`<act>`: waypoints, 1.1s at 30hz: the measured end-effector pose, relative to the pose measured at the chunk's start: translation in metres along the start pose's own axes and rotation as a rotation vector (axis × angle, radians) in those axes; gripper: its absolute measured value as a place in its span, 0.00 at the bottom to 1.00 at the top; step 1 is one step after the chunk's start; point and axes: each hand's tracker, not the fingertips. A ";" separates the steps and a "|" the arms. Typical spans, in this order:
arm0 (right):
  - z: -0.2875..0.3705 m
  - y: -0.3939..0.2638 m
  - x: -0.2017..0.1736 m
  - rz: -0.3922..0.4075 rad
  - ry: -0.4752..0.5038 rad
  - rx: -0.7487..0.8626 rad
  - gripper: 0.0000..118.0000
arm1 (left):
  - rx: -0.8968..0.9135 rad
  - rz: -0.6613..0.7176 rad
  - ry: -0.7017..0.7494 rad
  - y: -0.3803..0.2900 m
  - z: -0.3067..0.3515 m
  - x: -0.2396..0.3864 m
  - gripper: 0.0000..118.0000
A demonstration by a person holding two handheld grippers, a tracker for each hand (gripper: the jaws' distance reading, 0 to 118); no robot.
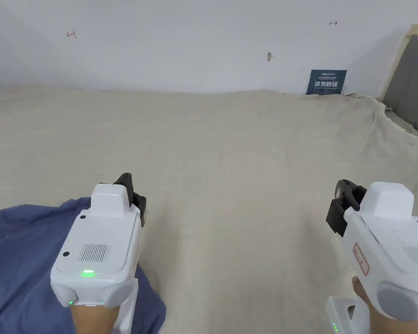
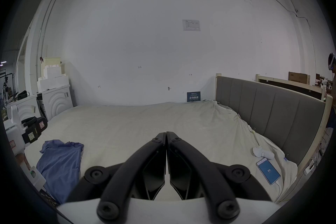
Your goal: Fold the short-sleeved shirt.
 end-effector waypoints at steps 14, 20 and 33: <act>0.000 0.002 -0.003 0.018 0.013 0.004 0.00 | 0.007 0.005 0.012 0.001 0.004 -0.004 0.00; -0.006 0.001 -0.013 0.035 0.043 0.013 0.00 | 0.000 0.025 0.040 0.002 0.008 -0.018 0.00; -0.027 0.003 -0.100 0.068 0.270 0.018 0.00 | -0.014 0.024 0.253 -0.004 0.049 -0.099 0.00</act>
